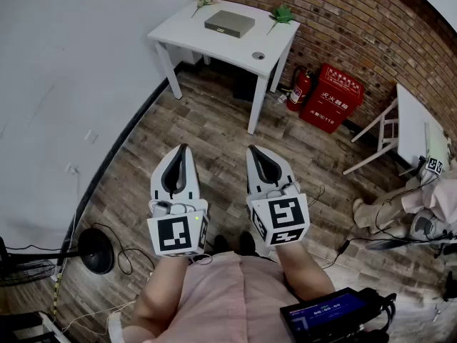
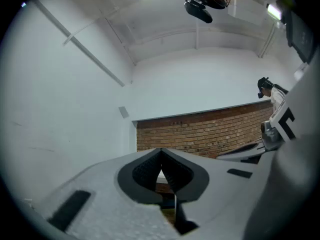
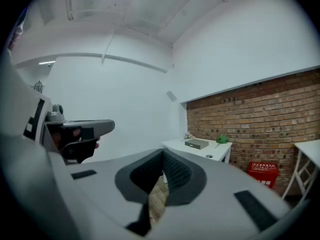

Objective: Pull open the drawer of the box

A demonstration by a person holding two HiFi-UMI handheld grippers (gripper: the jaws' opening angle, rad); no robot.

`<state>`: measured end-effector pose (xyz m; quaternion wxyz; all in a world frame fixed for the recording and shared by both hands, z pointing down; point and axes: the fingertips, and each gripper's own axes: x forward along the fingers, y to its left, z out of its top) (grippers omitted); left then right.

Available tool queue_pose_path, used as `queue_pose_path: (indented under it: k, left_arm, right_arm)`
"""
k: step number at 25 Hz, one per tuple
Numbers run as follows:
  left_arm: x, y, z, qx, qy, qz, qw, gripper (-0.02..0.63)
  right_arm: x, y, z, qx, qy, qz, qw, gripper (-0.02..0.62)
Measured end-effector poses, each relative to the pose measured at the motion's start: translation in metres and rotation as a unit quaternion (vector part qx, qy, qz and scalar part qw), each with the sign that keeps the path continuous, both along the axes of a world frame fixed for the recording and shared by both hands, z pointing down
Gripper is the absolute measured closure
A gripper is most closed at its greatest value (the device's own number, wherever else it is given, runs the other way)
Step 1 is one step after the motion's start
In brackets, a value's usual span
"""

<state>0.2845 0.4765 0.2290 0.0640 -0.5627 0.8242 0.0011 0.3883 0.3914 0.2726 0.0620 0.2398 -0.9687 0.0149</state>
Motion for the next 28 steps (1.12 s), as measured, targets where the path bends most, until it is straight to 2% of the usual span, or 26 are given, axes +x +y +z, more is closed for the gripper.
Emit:
queue_pose_path:
  k: [10, 14, 15, 16, 18, 28]
  left_arm:
    - [-0.015, -0.004, 0.002, -0.001, 0.0, 0.003, 1.0, 0.6]
    - [-0.027, 0.0, 0.005, -0.005, 0.005, -0.002, 1.0, 0.598]
    - [-0.03, 0.001, 0.006, -0.006, 0.008, -0.002, 1.0, 0.561]
    - [-0.033, 0.003, 0.006, -0.005, 0.01, 0.0, 0.9999, 0.512]
    - [-0.038, 0.007, 0.007, 0.001, 0.013, 0.006, 0.9999, 0.482]
    - [-0.05, 0.004, 0.021, -0.005, 0.017, 0.02, 0.9996, 0.492]
  right_arm:
    - [-0.016, -0.003, 0.003, -0.001, 0.001, 0.002, 1.0, 0.592]
    - [-0.023, -0.004, 0.001, -0.007, -0.013, 0.012, 1.0, 0.587]
    - [-0.027, -0.002, 0.002, -0.013, -0.015, 0.009, 1.0, 0.502]
    - [-0.031, 0.0, 0.003, -0.017, -0.016, 0.007, 1.0, 0.457]
    - [-0.036, 0.005, 0.007, -0.02, -0.016, 0.006, 1.0, 0.423]
    - [-0.047, 0.0, 0.021, -0.012, -0.002, 0.024, 1.0, 0.446]
